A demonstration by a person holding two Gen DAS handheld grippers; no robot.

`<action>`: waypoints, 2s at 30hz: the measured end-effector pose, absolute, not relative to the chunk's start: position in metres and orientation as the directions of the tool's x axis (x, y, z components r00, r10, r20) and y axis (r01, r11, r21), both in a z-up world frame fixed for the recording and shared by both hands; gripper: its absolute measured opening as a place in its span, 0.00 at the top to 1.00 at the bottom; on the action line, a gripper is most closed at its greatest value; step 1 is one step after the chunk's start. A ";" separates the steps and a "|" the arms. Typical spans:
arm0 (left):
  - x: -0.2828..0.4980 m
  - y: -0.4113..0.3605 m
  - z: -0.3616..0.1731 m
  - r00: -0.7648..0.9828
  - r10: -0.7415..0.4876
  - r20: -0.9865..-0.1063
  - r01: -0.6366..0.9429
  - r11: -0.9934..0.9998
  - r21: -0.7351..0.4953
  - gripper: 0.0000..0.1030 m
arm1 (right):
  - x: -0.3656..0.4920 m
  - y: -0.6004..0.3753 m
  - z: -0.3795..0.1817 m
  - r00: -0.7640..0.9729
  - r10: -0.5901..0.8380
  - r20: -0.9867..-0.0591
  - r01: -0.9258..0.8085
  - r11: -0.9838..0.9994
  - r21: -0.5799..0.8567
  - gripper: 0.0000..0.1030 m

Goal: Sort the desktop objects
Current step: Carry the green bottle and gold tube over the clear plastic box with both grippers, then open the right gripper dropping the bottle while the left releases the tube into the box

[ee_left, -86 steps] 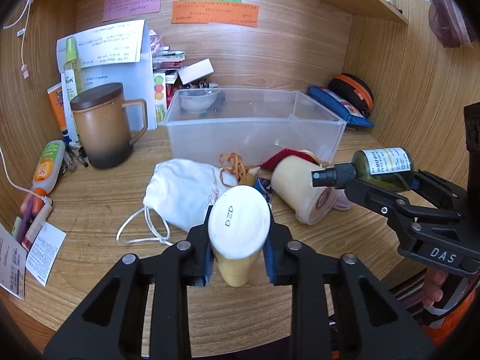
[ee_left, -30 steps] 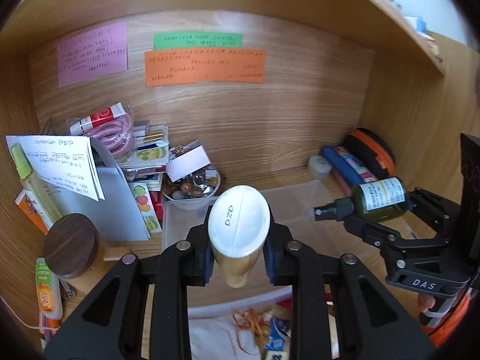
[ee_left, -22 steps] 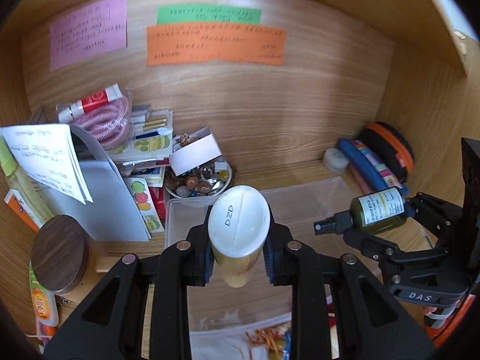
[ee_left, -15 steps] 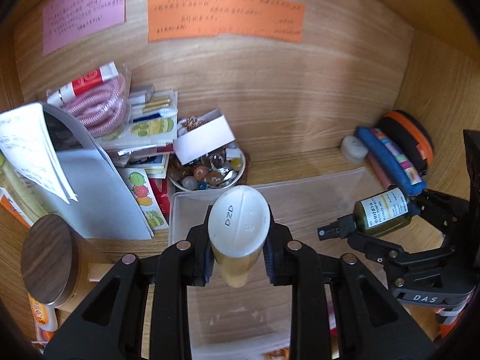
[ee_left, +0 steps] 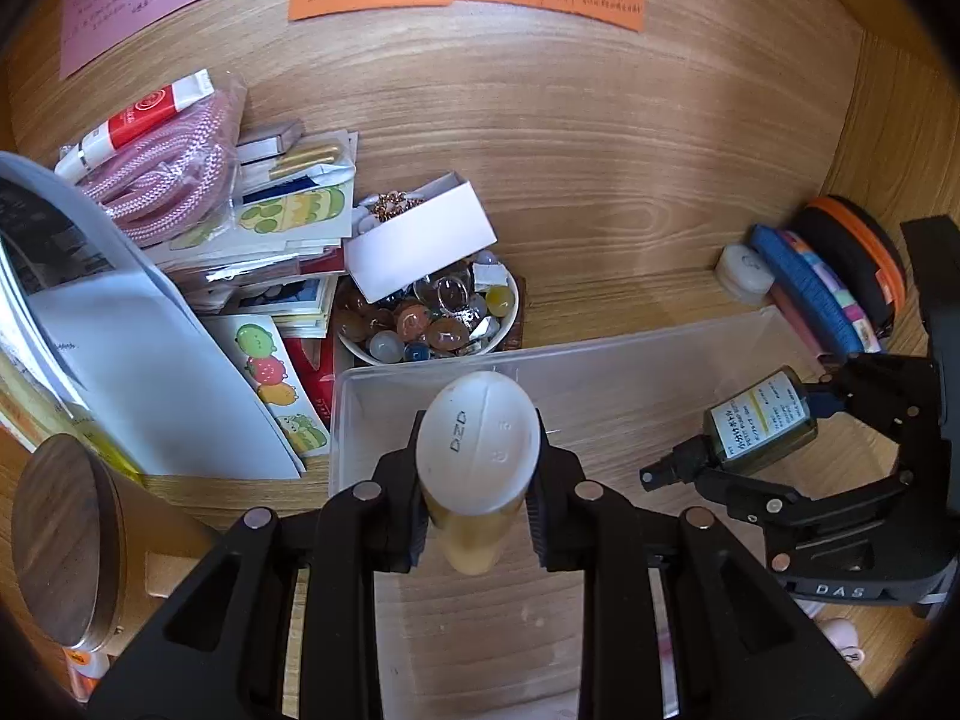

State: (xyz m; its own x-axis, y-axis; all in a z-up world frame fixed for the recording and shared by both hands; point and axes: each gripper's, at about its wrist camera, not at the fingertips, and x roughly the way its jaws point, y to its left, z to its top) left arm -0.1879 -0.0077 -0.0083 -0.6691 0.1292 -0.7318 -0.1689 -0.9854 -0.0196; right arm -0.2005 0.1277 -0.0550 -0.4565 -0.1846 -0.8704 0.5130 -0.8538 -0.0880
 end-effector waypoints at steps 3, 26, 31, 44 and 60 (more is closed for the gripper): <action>-0.188 -0.005 -0.008 -0.676 0.119 -0.727 -0.168 -0.986 -0.006 0.75 | -0.199 0.122 -0.058 -0.443 -0.151 -0.884 0.533 -0.837 -0.124 0.42; -0.175 0.000 0.011 -0.733 0.086 -0.675 -0.157 -0.987 0.044 0.34 | -0.187 0.105 -0.048 -0.522 -0.054 -0.851 0.530 -0.803 -0.274 0.34; -0.163 -0.005 0.024 -0.754 0.083 -0.651 -0.150 -0.988 0.048 0.25 | -0.175 0.097 -0.031 -0.561 -0.082 -0.823 0.524 -0.805 -0.277 0.34; -0.120 -0.024 0.054 -0.800 0.100 -0.592 -0.134 -0.991 0.014 0.09 | -0.121 0.124 0.016 -0.643 -0.213 -0.735 0.500 -0.844 -0.193 0.26; -0.054 -0.042 0.036 -0.776 0.109 -0.621 -0.146 -0.989 0.009 0.06 | -0.056 0.161 0.038 -0.722 -0.300 -0.624 0.458 -0.882 -0.107 0.21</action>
State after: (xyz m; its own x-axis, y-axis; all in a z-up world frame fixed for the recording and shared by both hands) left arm -0.0544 -0.0421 0.0356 -0.7763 0.1093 -0.6208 -0.1463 -0.9892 0.0087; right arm -0.0563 0.1606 0.0377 -0.7219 -0.2995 -0.6238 0.4583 -0.8824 -0.1067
